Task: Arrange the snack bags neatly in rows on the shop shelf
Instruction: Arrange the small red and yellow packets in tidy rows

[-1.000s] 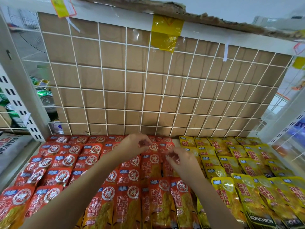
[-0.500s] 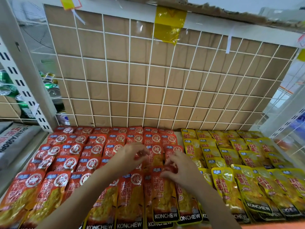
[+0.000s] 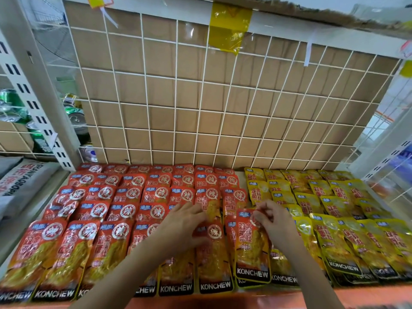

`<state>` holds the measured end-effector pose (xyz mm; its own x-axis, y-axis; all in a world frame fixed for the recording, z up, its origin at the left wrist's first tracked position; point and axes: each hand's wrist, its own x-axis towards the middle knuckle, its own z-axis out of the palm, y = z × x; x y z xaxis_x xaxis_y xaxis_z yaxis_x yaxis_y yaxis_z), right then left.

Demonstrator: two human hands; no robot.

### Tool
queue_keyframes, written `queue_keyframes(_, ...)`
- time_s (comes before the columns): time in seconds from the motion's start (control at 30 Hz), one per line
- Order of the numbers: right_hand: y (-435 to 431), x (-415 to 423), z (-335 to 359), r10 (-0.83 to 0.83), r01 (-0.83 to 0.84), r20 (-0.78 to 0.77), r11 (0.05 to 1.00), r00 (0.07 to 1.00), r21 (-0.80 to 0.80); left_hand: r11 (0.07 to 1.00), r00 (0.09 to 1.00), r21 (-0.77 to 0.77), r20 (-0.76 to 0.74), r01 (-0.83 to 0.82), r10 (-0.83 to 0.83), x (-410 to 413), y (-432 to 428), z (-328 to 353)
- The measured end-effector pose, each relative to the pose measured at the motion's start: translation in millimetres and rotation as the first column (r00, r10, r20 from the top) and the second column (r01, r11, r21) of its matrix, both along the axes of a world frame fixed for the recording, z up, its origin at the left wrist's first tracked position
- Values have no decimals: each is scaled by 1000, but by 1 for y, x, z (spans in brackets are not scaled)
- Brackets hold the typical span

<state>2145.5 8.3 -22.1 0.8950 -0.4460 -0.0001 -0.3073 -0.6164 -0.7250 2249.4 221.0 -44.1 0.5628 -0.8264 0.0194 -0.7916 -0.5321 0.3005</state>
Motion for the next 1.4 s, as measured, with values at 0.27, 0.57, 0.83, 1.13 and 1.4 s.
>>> queue_keyframes(0.27,2,-8,-6,10,-11,-37,1000,999,-26,995,999,93,23,-37,35,-9,-7,4)
queue_keyframes(0.57,4,-9,-7,14,-16,-57,999,998,-32,996,995,85,-97,-30,39,-2,-17,9)
queue_keyframes(0.83,5,-8,-6,15,-18,-59,999,998,-39,998,981,-53,-194,-25,15,7,-24,8)
queue_keyframes(1.13,4,-7,-6,24,-26,-59,999,998,-24,964,943,-234,-329,-127,44,38,-37,16)
queue_keyframes(1.4,5,-1,-7,52,-53,-40,998,998,-23,934,940,-295,-325,-202,101,56,-27,6)
